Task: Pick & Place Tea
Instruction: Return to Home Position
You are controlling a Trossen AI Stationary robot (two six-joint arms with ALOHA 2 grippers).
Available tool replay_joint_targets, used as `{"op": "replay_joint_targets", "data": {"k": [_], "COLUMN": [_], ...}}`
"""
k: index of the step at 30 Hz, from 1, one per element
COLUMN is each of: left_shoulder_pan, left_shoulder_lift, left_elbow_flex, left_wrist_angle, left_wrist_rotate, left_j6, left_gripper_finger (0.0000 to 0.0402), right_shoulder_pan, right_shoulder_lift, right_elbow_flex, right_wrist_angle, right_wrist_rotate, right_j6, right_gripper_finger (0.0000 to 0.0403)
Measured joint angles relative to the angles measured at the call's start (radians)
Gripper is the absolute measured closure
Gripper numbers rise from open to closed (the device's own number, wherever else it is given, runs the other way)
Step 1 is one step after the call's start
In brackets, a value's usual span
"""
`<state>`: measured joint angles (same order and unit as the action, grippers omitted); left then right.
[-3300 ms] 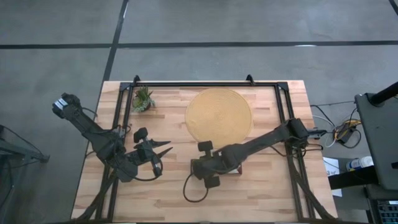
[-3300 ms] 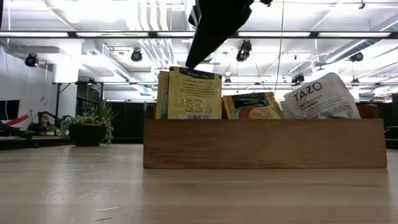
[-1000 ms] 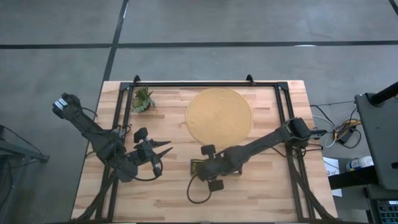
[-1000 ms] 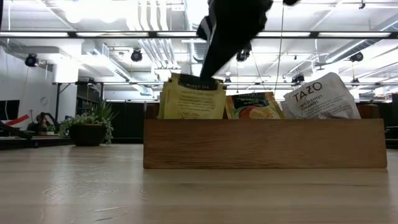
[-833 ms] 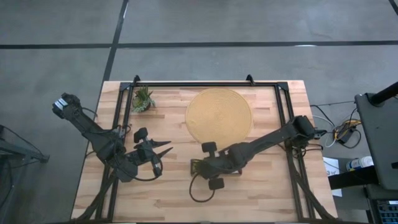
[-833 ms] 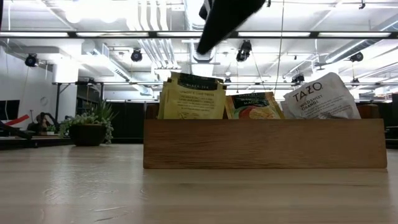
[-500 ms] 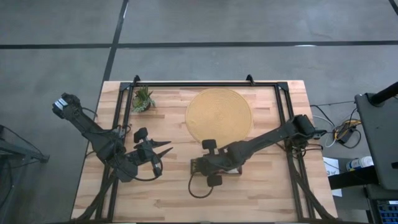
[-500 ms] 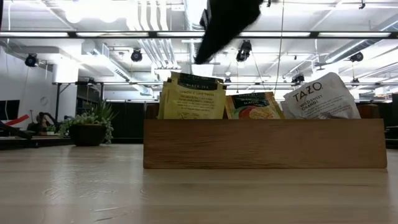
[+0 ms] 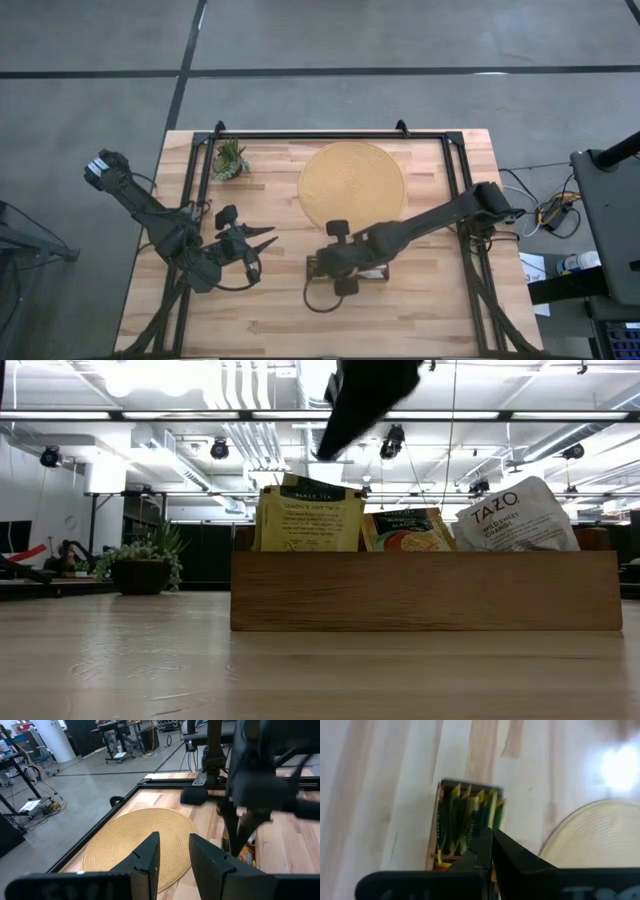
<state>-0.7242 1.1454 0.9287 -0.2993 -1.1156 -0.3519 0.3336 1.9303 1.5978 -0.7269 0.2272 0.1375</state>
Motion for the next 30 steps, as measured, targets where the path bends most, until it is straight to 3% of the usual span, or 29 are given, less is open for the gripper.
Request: {"op": "replay_joint_targets", "data": {"k": [11, 22, 25, 30], "left_shoulder_pan": [0.0, 0.0, 0.0, 0.02], "left_shoulder_lift": [0.0, 0.0, 0.0, 0.0], "left_elbow_flex": [0.0, 0.0, 0.0, 0.002], "left_wrist_angle": [-0.026, -0.033, -0.032, 0.045], "left_wrist_rotate": [0.0, 0.0, -0.001, -0.032], "left_j6": [0.037, 0.051, 0.107, 0.416], "left_gripper_finger": [0.0303, 0.0303, 0.0303, 0.0303], "right_shoulder_pan": [0.004, 0.004, 0.004, 0.004], "right_shoulder_lift": [-0.156, -0.194, -0.194, -0.194], "right_elbow_flex": [0.001, 0.001, 0.001, 0.001], "right_wrist_angle": [-0.021, 0.007, 0.008, -0.011], "right_wrist_rotate": [0.0, 0.003, 0.002, 0.002], "right_j6": [0.023, -0.112, -0.118, -0.177], "right_gripper_finger": [0.0394, 0.0394, 0.0394, 0.0394]}}
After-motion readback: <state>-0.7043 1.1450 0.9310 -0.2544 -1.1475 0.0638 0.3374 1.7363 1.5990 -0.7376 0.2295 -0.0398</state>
